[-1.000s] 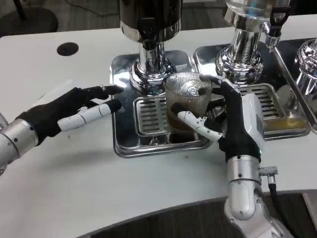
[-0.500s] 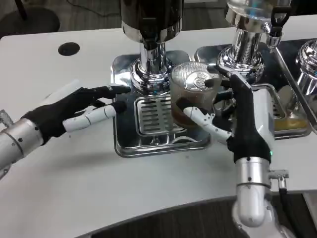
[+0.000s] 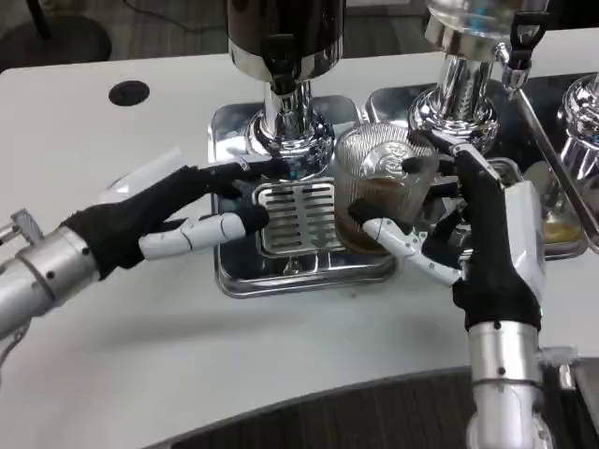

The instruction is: Grasp the cup under the faucet to collect the drink, then remove the cup.

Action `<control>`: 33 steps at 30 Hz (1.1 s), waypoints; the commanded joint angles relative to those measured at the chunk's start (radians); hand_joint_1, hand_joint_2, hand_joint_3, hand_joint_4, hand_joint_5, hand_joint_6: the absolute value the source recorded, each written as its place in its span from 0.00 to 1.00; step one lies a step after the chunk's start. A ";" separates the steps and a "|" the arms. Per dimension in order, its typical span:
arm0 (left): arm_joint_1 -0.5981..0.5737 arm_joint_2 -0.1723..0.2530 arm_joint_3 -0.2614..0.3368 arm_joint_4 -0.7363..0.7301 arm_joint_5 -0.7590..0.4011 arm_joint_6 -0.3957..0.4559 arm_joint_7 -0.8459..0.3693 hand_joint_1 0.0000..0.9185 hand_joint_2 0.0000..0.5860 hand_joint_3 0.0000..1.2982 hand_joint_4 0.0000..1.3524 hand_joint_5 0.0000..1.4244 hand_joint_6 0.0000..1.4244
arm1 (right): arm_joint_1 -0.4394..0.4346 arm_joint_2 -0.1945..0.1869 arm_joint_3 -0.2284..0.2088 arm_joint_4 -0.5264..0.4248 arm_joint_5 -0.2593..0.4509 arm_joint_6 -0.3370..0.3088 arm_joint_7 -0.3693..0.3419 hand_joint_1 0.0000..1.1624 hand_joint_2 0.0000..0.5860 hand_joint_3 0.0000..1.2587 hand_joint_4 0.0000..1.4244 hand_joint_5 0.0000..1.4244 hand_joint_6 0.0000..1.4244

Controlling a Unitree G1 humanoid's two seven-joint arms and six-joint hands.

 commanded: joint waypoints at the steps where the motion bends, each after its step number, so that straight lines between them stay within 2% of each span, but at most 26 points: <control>1: 0.107 0.038 0.034 -0.141 -0.058 0.050 -0.031 0.00 0.22 0.14 0.08 0.08 0.15 | 0.063 0.013 0.003 -0.112 0.009 -0.008 0.022 0.59 0.36 0.39 0.39 0.54 0.79; 8: 0.259 0.081 0.075 -0.332 -0.095 0.123 -0.046 0.00 0.22 0.14 0.08 0.08 0.15 | 0.165 0.016 0.015 -0.227 0.002 -0.001 0.063 0.59 0.36 0.39 0.40 0.54 0.79; 13: 0.325 0.098 0.091 -0.405 -0.112 0.157 -0.058 0.00 0.22 0.14 0.08 0.08 0.15 | 0.189 0.021 0.010 -0.253 0.001 0.001 0.075 0.59 0.36 0.39 0.40 0.55 0.79; 24: 0.347 0.100 0.108 -0.447 -0.103 0.164 -0.057 0.00 0.22 0.14 0.08 0.07 0.15 | 0.199 0.028 0.014 -0.264 -0.004 -0.009 0.088 0.59 0.36 0.40 0.41 0.55 0.79; 33: 0.365 0.100 0.118 -0.463 -0.048 0.121 -0.026 0.00 0.22 0.14 0.08 0.07 0.15 | 0.187 0.025 0.008 -0.252 0.001 -0.013 0.101 0.59 0.36 0.40 0.41 0.55 0.79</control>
